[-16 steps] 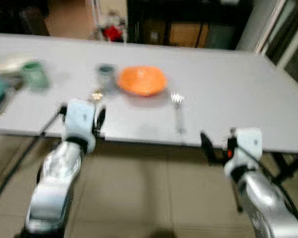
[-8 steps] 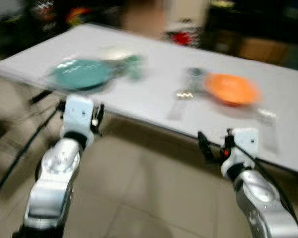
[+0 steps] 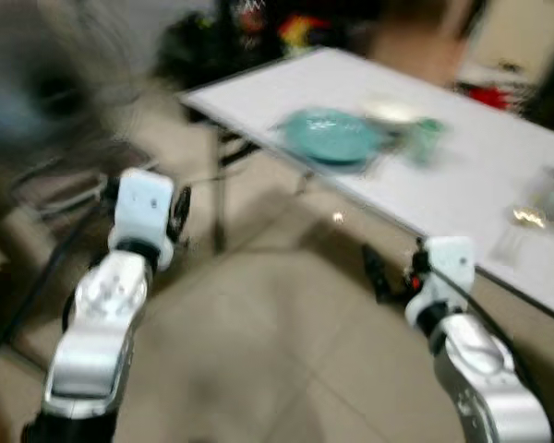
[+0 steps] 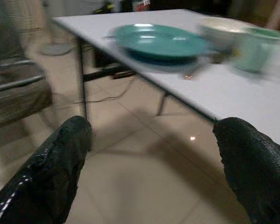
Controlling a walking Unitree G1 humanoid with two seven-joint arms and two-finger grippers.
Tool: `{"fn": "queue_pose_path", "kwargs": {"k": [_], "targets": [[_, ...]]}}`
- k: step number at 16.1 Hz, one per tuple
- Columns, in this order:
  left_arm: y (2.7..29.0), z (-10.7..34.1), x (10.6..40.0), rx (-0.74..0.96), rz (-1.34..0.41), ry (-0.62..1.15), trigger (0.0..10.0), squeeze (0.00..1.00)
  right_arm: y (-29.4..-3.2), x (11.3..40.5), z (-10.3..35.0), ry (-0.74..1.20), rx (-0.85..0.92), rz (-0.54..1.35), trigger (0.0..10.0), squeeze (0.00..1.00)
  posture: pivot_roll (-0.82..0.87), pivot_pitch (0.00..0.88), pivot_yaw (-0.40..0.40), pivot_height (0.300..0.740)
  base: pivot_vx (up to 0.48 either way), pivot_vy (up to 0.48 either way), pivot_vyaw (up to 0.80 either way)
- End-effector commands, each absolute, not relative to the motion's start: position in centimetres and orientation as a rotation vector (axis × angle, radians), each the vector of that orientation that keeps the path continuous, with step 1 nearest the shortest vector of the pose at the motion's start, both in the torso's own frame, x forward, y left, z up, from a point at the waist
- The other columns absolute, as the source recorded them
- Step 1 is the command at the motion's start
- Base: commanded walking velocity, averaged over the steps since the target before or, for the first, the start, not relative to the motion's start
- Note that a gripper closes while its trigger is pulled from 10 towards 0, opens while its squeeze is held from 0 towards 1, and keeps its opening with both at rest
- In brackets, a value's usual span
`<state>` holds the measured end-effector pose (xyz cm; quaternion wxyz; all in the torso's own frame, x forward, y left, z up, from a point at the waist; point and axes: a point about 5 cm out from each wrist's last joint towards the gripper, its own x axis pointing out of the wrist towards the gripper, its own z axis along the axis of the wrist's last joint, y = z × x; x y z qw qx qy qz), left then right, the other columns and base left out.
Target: Setting the table
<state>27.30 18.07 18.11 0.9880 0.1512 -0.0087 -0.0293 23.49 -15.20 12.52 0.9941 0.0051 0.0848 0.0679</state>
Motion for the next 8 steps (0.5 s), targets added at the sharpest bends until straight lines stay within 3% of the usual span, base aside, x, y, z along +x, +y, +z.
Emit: {"fn": "queue_pose_path", "kwargs": {"k": [1,8], "targets": [[18.01,18.27,27.23,0.312,-0.064,-0.019,10.0,0.0,-15.05,23.33,12.95,0.147,0.03,0.149,10.0,0.0,0.07,0.0,-0.052,0.74,0.0,0.352,0.0],[17.92,18.06,27.21,0.322,-0.082,-0.012,10.0,0.0,-15.07,23.32,12.78,0.155,0.012,0.156,10.0,0.0,0.07,0.0,-0.051,0.74,0.0,0.351,0.0]]}}
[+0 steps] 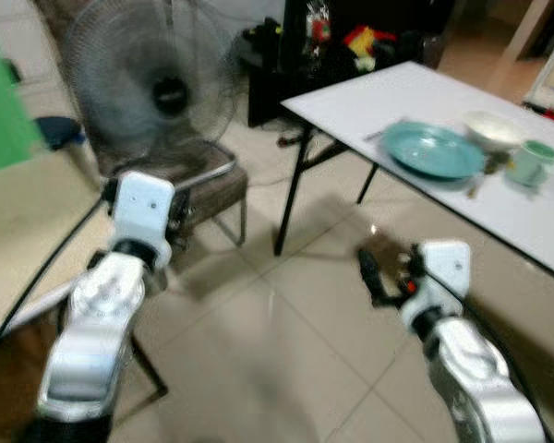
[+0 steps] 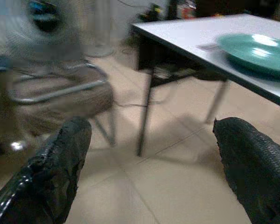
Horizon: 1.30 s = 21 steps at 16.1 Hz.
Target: Setting the table
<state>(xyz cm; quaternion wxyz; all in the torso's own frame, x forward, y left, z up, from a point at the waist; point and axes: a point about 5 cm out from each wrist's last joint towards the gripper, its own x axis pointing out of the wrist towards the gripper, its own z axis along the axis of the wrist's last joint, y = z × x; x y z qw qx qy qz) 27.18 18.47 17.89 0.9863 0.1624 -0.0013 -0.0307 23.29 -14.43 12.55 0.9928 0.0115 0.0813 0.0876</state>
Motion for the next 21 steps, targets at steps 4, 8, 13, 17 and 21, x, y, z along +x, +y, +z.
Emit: {"fn": "queue_pose_path", "kwargs": {"k": [4,8,13,17,21], "targets": [[18.0,18.2,27.1,0.323,-0.073,-0.015,10.0,0.0,-14.7,23.5,12.8,0.152,0.003,0.198,10.0,0.0,0.09,0.0,-0.064,0.74,0.0,0.352,0.14],[18.4,18.4,27.0,0.334,-0.062,-0.016,10.0,0.0,-14.0,23.9,12.8,0.146,0.005,0.232,10.0,0.0,0.11,0.0,-0.066,0.74,0.0,0.35,0.8],[18.7,18.7,27.0,0.347,-0.041,-0.031,10.0,0.0,-13.8,24.8,12.6,0.142,0.005,0.264,10.0,0.0,0.14,0.0,-0.092,0.74,0.0,0.352,0.8],[18.6,18.8,27.1,0.338,-0.036,-0.032,10.0,0.0,-14.3,25.3,12.9,0.131,-0.011,0.281,10.0,0.0,0.14,0.0,-0.089,0.74,0.0,0.352,0.8],[18.8,18.8,27.2,0.321,-0.021,-0.021,10.0,0.0,-14.6,25.6,12.7,0.132,-0.02,0.287,10.0,0.0,0.15,0.0,-0.092,0.74,0.0,0.082,0.8]]}}
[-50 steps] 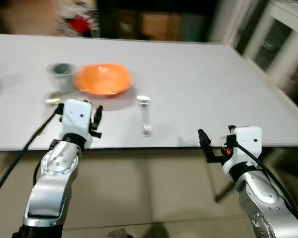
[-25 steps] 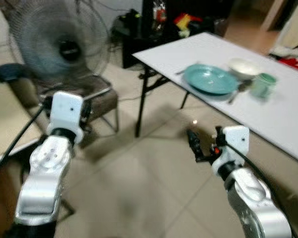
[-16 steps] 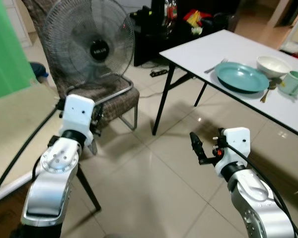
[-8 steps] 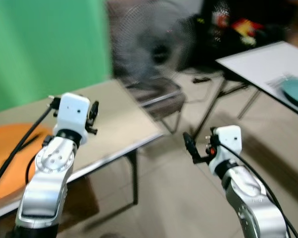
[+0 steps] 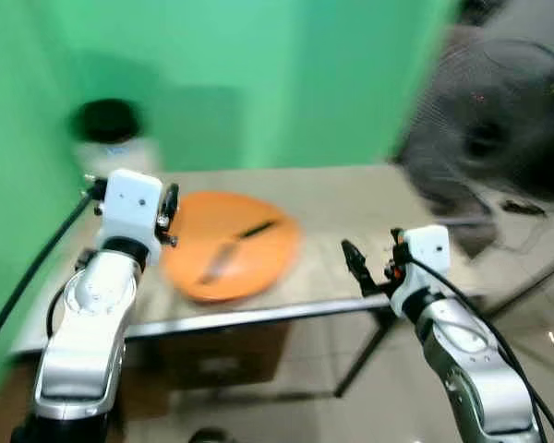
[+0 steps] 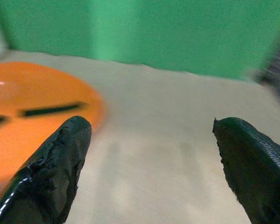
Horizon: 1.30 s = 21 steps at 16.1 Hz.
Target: Setting the table
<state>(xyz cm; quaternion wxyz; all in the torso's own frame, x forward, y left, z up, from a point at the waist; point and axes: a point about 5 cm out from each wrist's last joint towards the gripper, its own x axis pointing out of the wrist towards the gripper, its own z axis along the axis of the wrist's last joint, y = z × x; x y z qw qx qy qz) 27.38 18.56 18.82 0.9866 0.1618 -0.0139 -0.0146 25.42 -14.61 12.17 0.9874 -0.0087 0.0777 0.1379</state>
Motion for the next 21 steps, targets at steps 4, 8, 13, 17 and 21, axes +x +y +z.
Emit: {"fn": "queue_pose_path", "kwargs": {"k": [4,8,13,17,21], "targets": [[19.1,18.9,27.6,0.322,-0.002,-0.017,10.0,0.0,-15.0,25.7,12.6,0.136,-0.011,0.247,10.0,0.0,0.13,0.0,-0.078,0.74,0.0,-0.48,0.8],[18.4,18.9,27.9,0.324,-0.032,-0.021,10.0,0.0,-16.2,25.8,12.4,0.143,0.026,0.169,10.0,0.0,0.12,0.0,-0.079,0.74,0.0,-0.48,0.17],[17.8,18.4,28.2,0.322,-0.063,-0.004,10.0,0.0,-16.5,26.0,12.4,0.166,0.067,0.165,10.0,0.0,0.11,0.0,-0.082,0.74,0.0,-0.288,0.0],[18.1,16.6,28.4,0.291,-0.092,0.094,10.0,0.0,-16.6,26.6,12.0,0.218,0.148,0.161,10.0,0.0,0.1,0.0,-0.095,0.74,0.0,0.0,0.0],[17.7,15.9,28.5,0.247,-0.162,0.123,10.0,1.0,-16.5,27.2,11.7,0.222,0.233,0.181,10.0,1.0,0.08,0.0,-0.093,0.74,0.0,0.0,0.0]]}}
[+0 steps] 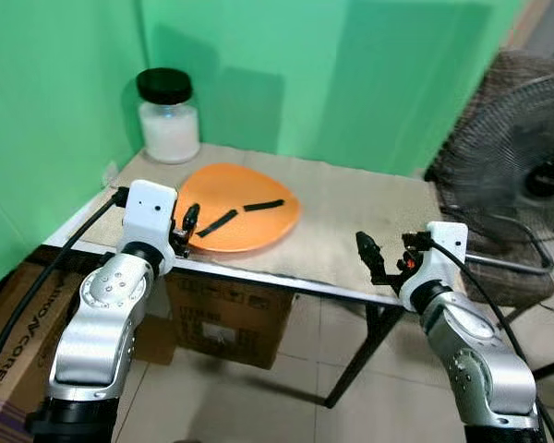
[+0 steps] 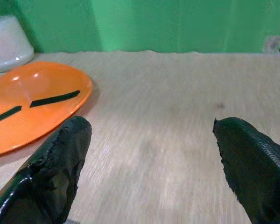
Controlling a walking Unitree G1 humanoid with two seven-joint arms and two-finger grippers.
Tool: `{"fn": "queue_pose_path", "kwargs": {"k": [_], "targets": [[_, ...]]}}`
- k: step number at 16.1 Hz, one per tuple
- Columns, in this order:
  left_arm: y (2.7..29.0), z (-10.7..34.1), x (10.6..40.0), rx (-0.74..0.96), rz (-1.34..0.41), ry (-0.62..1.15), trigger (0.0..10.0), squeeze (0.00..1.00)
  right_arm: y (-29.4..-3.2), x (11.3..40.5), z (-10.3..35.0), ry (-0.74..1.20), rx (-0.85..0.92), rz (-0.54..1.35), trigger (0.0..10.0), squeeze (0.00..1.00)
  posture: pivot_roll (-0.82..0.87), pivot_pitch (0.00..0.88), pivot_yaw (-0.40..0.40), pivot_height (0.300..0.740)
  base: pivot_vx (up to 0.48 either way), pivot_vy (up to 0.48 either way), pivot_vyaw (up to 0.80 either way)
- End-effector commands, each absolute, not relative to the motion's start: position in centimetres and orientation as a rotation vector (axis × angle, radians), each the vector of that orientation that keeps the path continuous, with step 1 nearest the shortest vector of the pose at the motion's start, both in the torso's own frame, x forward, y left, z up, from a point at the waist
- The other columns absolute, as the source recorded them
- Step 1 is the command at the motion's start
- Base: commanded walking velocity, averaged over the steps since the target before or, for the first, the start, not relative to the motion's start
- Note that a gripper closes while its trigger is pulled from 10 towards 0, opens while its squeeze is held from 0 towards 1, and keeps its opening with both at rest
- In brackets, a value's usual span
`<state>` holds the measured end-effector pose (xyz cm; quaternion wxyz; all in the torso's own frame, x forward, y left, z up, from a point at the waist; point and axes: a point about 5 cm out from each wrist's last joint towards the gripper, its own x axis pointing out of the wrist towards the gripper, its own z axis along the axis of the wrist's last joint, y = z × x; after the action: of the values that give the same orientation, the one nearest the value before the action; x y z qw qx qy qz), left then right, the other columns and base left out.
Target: Setting the table
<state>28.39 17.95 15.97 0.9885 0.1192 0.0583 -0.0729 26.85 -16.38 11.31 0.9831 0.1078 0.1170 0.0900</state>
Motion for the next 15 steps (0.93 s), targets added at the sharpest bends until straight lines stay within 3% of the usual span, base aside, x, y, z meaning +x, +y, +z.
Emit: {"fn": "queue_pose_path", "kwargs": {"k": [1,2,3,4,8,12,15], "targets": [[17.5,16.4,28.6,0.255,-0.15,0.082,10.0,0.82,-16.7,27.3,11.9,0.217,0.244,0.171,10.0,1.0,0.08,0.0,-0.096,0.74,0.0,0.0,0.0],[17.4,16.9,28.9,0.287,-0.11,0.037,10.0,0.16,-16.9,27.0,11.9,0.224,0.23,0.167,10.0,1.0,0.08,0.0,-0.095,0.74,0.0,0.0,0.0],[17.1,17.3,29.0,0.287,-0.117,0.007,10.0,0.15,-16.9,26.7,11.6,0.232,0.222,0.171,10.0,1.0,0.08,0.0,-0.095,0.74,0.0,0.0,0.0],[16.7,17.2,28.8,0.301,-0.144,0.003,10.0,0.14,-16.9,26.4,11.5,0.235,0.214,0.172,10.0,0.0,0.08,0.0,-0.094,0.74,0.0,0.0,0.0],[16.3,16.8,28.7,0.317,-0.168,0.007,10.0,0.14,-17.1,26.2,11.4,0.238,0.205,0.158,10.0,0.0,0.08,0.0,-0.093,0.74,0.067,0.0,0.0],[16.5,17.0,28.9,0.319,-0.174,-0.002,10.0,0.15,-16.9,26.3,11.5,0.233,0.219,0.158,10.0,0.0,0.07,0.0,-0.084,0.74,0.38,0.0,0.0],[16.6,17.1,28.9,0.328,-0.185,-0.008,10.0,0.15,-16.7,26.1,11.5,0.227,0.213,0.158,10.0,0.0,0.07,0.0,-0.079,0.74,0.389,0.0,-0.53]]}}
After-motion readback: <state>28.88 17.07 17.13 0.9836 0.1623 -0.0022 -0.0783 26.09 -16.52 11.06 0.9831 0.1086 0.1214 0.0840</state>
